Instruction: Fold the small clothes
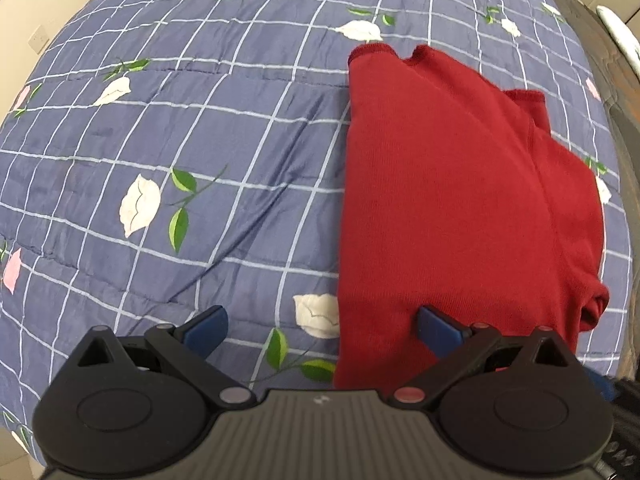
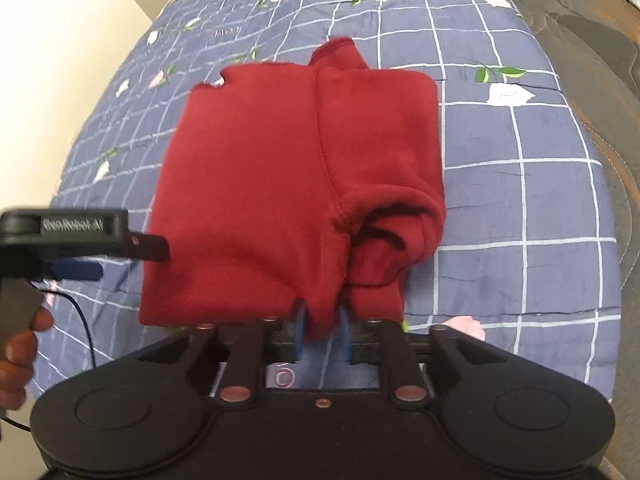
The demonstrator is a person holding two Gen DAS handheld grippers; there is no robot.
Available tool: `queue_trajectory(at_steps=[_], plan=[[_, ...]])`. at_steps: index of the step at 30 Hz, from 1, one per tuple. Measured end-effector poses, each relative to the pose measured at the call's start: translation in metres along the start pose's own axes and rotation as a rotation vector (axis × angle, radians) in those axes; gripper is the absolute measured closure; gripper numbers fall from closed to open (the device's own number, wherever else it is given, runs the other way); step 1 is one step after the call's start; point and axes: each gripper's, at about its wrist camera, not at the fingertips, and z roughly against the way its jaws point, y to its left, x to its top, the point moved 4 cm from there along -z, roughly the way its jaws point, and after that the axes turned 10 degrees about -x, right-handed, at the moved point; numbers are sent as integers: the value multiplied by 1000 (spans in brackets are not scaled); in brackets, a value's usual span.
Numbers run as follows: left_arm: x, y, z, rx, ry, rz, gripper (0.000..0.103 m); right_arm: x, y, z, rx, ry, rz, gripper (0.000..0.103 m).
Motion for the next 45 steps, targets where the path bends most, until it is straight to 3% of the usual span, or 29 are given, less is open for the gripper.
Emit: queue_trajectory(at_steps=[2, 7, 9, 13, 17, 20, 23, 25, 30, 34, 37, 45], plan=[[-3, 0, 0, -1, 6, 0, 1, 1, -5, 5, 5, -3, -15, 64], [-6, 0, 0, 0, 12, 0, 1, 9, -28, 16, -11, -50, -79, 27], [-7, -1, 0, 5, 13, 1, 1, 14, -38, 16, -32, -63, -116, 18], [-6, -1, 1, 13, 14, 2, 1, 28, -51, 8, -68, -82, -178, 10], [-5, -1, 1, 16, 16, 2, 1, 41, -57, -4, -72, -68, -203, 10], [-5, -1, 1, 15, 17, 2, 1, 45, -54, -11, -79, -64, -168, 16], [-4, -1, -1, 13, 21, 4, 1, 48, -51, -18, -83, -56, -149, 30], [-4, 0, -2, 12, 24, 6, 1, 49, -50, -21, -70, -54, -150, 45], [-3, 0, -5, 15, 33, 3, 1, 49, -46, -17, -48, -65, -138, 61], [-1, 1, -7, 14, 38, -1, 1, 53, -40, -6, -60, -131, -99, 79], [0, 2, -8, 12, 44, -3, 1, 55, -40, -5, -61, -151, -89, 82], [0, 5, -7, -8, 38, 0, 1, 51, -47, -23, -85, -95, -110, 80]])
